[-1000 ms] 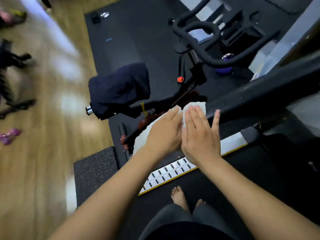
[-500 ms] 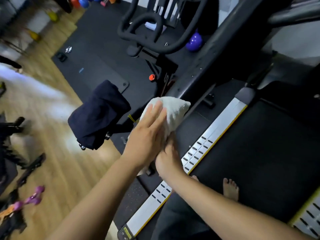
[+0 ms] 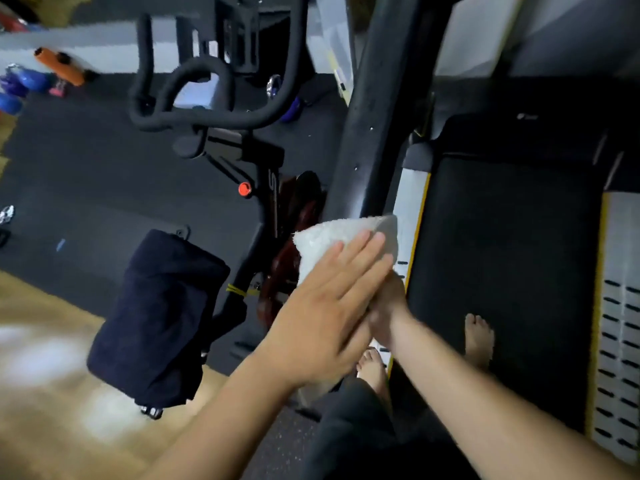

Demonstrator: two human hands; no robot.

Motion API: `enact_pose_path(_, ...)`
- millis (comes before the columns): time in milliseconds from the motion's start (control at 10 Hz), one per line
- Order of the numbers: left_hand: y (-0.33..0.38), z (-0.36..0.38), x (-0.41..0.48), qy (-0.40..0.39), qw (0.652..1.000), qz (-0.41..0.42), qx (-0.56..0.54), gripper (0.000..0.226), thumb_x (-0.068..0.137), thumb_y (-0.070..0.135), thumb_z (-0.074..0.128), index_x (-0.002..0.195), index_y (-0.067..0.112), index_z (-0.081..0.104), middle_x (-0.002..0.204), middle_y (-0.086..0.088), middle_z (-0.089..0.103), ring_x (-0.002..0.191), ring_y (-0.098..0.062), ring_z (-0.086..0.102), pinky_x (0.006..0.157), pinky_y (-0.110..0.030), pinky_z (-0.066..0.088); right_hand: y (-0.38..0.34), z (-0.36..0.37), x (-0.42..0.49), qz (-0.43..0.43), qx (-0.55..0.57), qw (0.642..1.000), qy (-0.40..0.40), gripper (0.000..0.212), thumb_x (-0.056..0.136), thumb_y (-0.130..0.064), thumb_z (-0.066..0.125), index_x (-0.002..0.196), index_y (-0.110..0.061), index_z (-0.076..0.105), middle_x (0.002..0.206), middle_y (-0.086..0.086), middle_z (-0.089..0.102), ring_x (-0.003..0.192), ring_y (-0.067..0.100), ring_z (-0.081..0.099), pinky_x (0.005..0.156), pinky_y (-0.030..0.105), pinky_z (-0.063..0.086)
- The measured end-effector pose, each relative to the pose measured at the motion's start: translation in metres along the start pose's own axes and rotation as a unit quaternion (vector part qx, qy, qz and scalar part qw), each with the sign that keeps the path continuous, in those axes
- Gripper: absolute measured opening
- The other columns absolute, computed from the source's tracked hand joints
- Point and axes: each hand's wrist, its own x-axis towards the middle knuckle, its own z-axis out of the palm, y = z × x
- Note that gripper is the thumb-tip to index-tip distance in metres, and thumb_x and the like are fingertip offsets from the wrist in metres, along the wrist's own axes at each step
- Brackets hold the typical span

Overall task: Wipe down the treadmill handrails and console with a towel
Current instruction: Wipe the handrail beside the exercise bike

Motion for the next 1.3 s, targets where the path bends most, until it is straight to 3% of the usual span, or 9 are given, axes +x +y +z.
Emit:
enact_pose_path(100, -0.001, 0.004, -0.002, 0.010, 0.999, -0.022, -0.028, 0.062, 0.093, 0.013, 0.050, 0.151, 0.002, 0.032, 0.162, -0.012, 0.019, 0.153, -0.025, 0.009, 0.124, -0.045, 0.007, -0.047, 0.003, -0.045, -0.028, 0.026, 0.995, 0.094, 0.051, 0.090, -0.040, 0.050, 0.140, -0.030, 0.046, 0.130, -0.003, 0.061, 0.118, 0.016, 0.058, 0.101, 0.040, 0.047)
enact_pose_path(200, -0.006, 0.010, -0.014, 0.027, 0.997, -0.050, -0.055, 0.059, 0.099, 0.021, 0.037, 0.154, 0.005, 0.021, 0.165, -0.010, 0.011, 0.153, -0.026, 0.004, 0.123, -0.052, 0.005, -0.058, 0.013, -0.101, -0.161, 0.063, 0.980, 0.101, 0.050, 0.098, -0.043, 0.035, 0.148, -0.038, 0.031, 0.147, -0.025, 0.040, 0.134, -0.011, 0.034, 0.111, 0.019, 0.029)
enact_pose_path(300, -0.012, 0.010, -0.010, 0.027, 0.996, -0.050, -0.070, 0.062, 0.096, 0.019, 0.035, 0.154, 0.003, 0.019, 0.164, -0.012, 0.011, 0.153, -0.028, 0.004, 0.122, -0.055, 0.005, -0.052, 0.030, -0.114, -0.206, 0.034, 0.978, 0.003, 0.062, 0.093, -0.046, 0.027, 0.152, -0.035, 0.010, 0.160, -0.020, 0.008, 0.143, -0.010, 0.005, 0.120, 0.021, 0.009)
enact_pose_path(600, 0.002, 0.018, -0.010, -0.006, 1.000, -0.026, 0.012, 0.075, 0.086, 0.028, 0.041, 0.154, 0.004, 0.022, 0.163, -0.007, 0.000, 0.153, -0.024, -0.007, 0.122, -0.054, 0.001, -0.024, 0.026, -0.076, -0.175, 0.151, 0.973, -0.001, 0.047, 0.104, -0.043, 0.033, 0.149, -0.039, 0.023, 0.146, -0.021, 0.035, 0.130, -0.013, 0.034, 0.110, 0.013, 0.028)
enact_pose_path(700, 0.008, 0.016, -0.020, -0.019, 0.999, -0.028, -0.041, 0.070, 0.090, 0.031, 0.039, 0.154, 0.007, 0.023, 0.165, -0.002, 0.007, 0.153, -0.018, -0.005, 0.122, -0.055, 0.001, -0.011, 0.034, -0.104, -0.147, 0.115, 0.982, 0.033, 0.052, 0.103, -0.042, 0.032, 0.152, -0.029, 0.020, 0.153, -0.007, 0.031, 0.139, 0.004, 0.033, 0.111, 0.020, 0.027)
enact_pose_path(800, -0.002, 0.007, -0.013, -0.022, 0.991, -0.031, -0.131, 0.066, 0.095, 0.031, 0.030, 0.154, 0.005, 0.019, 0.165, -0.002, 0.010, 0.153, -0.012, 0.000, 0.123, -0.052, 0.002, -0.022, 0.046, -0.113, -0.194, -0.084, 0.974, 0.085, 0.082, 0.084, -0.055, 0.012, 0.154, -0.011, 0.013, 0.161, 0.010, 0.014, 0.149, 0.023, 0.012, 0.120, 0.035, 0.013)
enact_pose_path(1000, -0.010, 0.011, 0.013, 0.001, 1.000, 0.017, -0.024, 0.061, 0.101, 0.031, 0.022, 0.153, 0.000, 0.021, 0.164, -0.009, 0.014, 0.153, -0.016, 0.000, 0.124, -0.048, 0.001, -0.030, 0.021, -0.038, -0.200, 0.076, 0.976, 0.030, 0.063, 0.099, -0.052, 0.034, 0.154, -0.028, 0.016, 0.161, -0.004, 0.020, 0.146, 0.012, 0.021, 0.120, 0.032, 0.013)
enact_pose_path(1200, -0.013, 0.011, 0.012, 0.015, 0.997, 0.032, -0.070, 0.063, 0.097, 0.026, 0.023, 0.151, -0.006, 0.022, 0.162, -0.016, 0.020, 0.153, -0.023, 0.010, 0.122, -0.054, 0.006, -0.002, 0.062, -0.117, -0.236, -0.063, 0.950, 0.192, 0.063, 0.100, -0.046, 0.009, 0.151, -0.013, 0.023, 0.158, 0.012, 0.026, 0.146, 0.023, 0.025, 0.118, 0.039, 0.025)
enact_pose_path(1300, -0.014, 0.011, 0.012, 0.016, 0.990, 0.028, -0.137, 0.065, 0.096, 0.026, 0.025, 0.150, -0.009, 0.021, 0.161, -0.018, 0.019, 0.152, -0.027, 0.012, 0.121, -0.058, 0.008, -0.017, 0.045, -0.089, -0.229, -0.002, 0.969, 0.093, 0.067, 0.099, -0.051, 0.013, 0.154, -0.012, 0.015, 0.162, 0.008, 0.010, 0.150, 0.019, 0.007, 0.122, 0.039, 0.010)
